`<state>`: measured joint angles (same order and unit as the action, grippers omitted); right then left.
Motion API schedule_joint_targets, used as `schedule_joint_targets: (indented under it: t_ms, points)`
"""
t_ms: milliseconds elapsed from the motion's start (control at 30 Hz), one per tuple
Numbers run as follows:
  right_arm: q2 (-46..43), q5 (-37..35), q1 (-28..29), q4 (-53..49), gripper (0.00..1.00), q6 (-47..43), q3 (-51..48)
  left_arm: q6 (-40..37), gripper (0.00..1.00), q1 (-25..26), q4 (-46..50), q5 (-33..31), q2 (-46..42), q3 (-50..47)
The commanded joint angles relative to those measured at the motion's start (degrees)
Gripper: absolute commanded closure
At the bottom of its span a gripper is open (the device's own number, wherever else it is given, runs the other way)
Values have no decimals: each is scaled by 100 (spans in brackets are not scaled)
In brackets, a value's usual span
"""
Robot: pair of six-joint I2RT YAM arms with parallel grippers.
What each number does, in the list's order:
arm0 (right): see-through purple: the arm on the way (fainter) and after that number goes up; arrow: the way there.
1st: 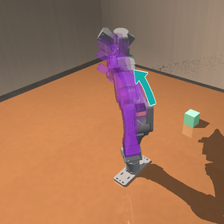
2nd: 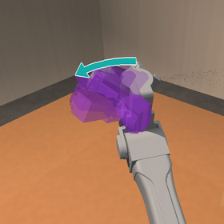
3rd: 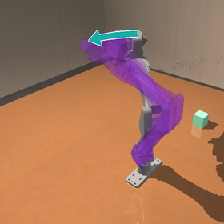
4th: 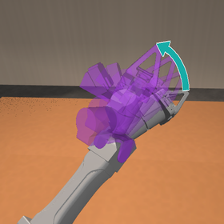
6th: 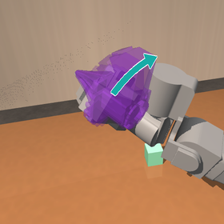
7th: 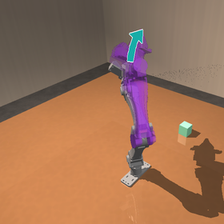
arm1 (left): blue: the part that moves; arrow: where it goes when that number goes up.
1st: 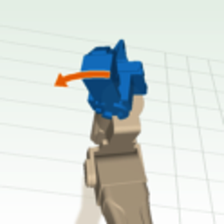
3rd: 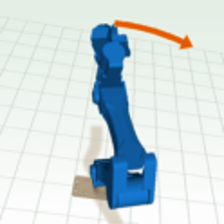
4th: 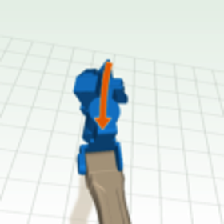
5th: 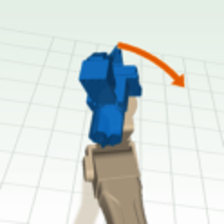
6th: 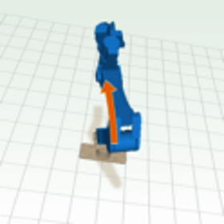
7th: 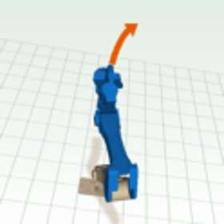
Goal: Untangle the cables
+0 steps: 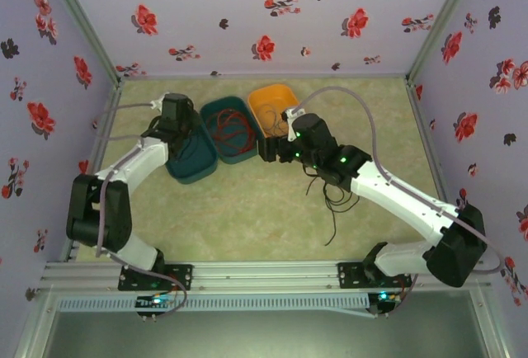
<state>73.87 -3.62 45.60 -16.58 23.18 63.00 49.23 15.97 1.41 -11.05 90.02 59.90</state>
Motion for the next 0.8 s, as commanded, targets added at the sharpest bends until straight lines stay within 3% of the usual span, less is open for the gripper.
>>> schedule_joint_targets:
  t_ms: [0,767]
  points:
    - [-154,-182,-51,-64,12,90,-89,208,100,-56,-55,51,256,203]
    - [-113,-245,-62,-64,11,151,-151,725,100,84,184,329,792,-226]
